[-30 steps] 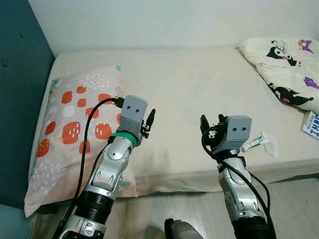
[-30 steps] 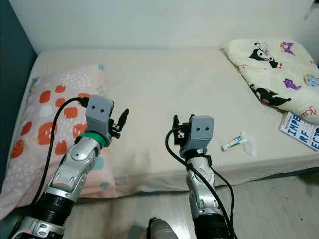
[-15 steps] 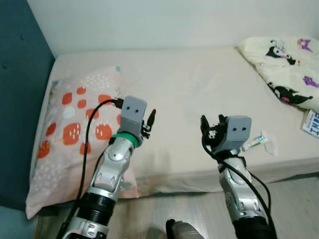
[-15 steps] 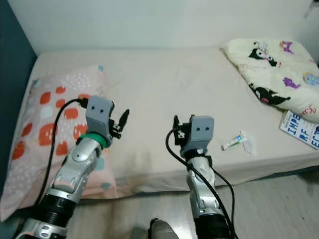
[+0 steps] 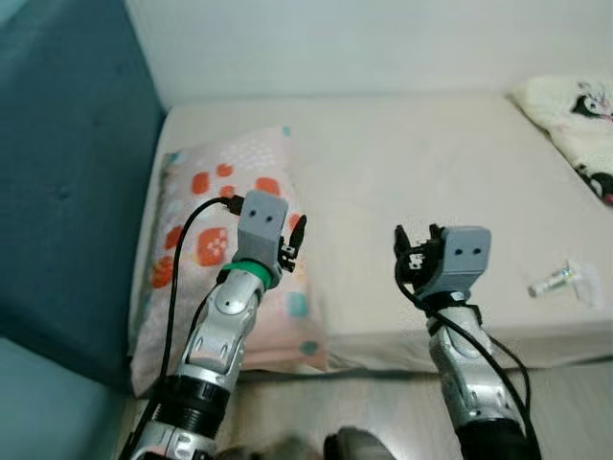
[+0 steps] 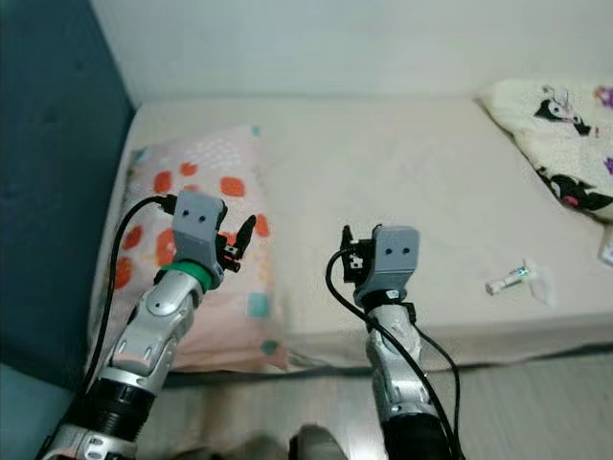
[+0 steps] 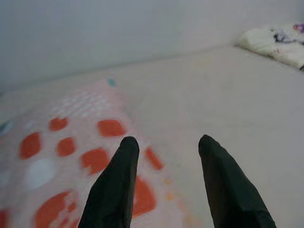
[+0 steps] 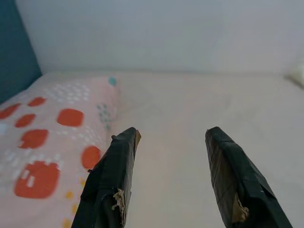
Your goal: Clean up the room
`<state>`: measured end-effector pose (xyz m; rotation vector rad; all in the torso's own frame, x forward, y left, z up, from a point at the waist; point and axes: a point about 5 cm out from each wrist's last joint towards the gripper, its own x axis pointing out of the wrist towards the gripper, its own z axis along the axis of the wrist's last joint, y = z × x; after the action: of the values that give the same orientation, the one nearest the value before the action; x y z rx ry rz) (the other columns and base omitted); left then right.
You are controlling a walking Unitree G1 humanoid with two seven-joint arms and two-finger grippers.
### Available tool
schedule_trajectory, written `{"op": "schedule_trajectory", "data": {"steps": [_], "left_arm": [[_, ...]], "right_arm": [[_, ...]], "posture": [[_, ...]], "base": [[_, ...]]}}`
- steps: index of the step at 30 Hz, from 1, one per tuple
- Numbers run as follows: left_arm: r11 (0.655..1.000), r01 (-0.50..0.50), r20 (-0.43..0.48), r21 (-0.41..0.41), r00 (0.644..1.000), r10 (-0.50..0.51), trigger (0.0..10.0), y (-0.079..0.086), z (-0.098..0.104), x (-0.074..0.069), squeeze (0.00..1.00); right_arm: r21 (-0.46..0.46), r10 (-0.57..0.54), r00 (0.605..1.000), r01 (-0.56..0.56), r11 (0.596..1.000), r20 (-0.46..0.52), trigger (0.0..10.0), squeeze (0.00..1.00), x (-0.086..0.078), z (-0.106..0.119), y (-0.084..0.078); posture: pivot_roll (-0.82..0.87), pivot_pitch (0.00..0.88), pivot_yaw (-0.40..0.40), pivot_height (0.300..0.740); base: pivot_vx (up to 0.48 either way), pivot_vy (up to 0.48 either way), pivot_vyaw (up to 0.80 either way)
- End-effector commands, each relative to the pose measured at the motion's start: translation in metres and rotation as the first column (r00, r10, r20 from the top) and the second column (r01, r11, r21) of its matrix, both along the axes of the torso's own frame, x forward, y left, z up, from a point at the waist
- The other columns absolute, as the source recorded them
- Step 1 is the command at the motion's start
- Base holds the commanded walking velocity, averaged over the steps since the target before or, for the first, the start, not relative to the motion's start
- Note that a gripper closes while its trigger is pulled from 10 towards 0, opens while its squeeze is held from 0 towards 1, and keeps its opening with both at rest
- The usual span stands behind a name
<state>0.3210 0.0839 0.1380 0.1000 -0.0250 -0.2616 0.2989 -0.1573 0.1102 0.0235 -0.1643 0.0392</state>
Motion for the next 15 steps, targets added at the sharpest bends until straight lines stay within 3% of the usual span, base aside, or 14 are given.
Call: {"op": "schedule_trajectory", "data": {"steps": [1,5,13,15], "left_arm": [[1.000,-0.006,-0.018,0.001,1.000,0.006,10.0,0.0032,-0.0053,-0.0012,0.00],[1.000,-0.006,-0.017,0.001,1.000,0.006,10.0,0.0031,-0.0052,-0.0012,0.00],[1.000,0.004,0.007,0.015,1.000,-0.004,10.0,0.0017,-0.0028,-0.0017,0.00],[1.000,0.009,0.012,0.013,1.000,-0.009,10.0,0.0015,-0.0023,-0.0021,0.00]], "right_arm": [[0.004,0.007,1.000,-0.006,1.000,-0.025,10.0,0.00,-0.0030,-0.0067,0.0026],[0.005,0.006,1.000,-0.006,1.000,-0.026,10.0,0.00,-0.0031,-0.0068,0.0029],[0.006,0.005,1.000,-0.005,1.000,-0.026,10.0,0.00,-0.0032,-0.0074,0.0031],[0.006,0.004,1.000,-0.004,1.000,-0.026,10.0,0.00,-0.0034,-0.0074,0.0032]], "posture": [[-0.10,0.031,0.039,0.740],[-0.10,0.032,0.040,0.740],[-0.10,0.035,0.041,0.740],[-0.10,0.036,0.041,0.740]], "base": [[0.000,0.281,0.00],[0.000,0.271,0.00],[0.000,0.000,0.00],[0.000,-0.334,0.00]]}}
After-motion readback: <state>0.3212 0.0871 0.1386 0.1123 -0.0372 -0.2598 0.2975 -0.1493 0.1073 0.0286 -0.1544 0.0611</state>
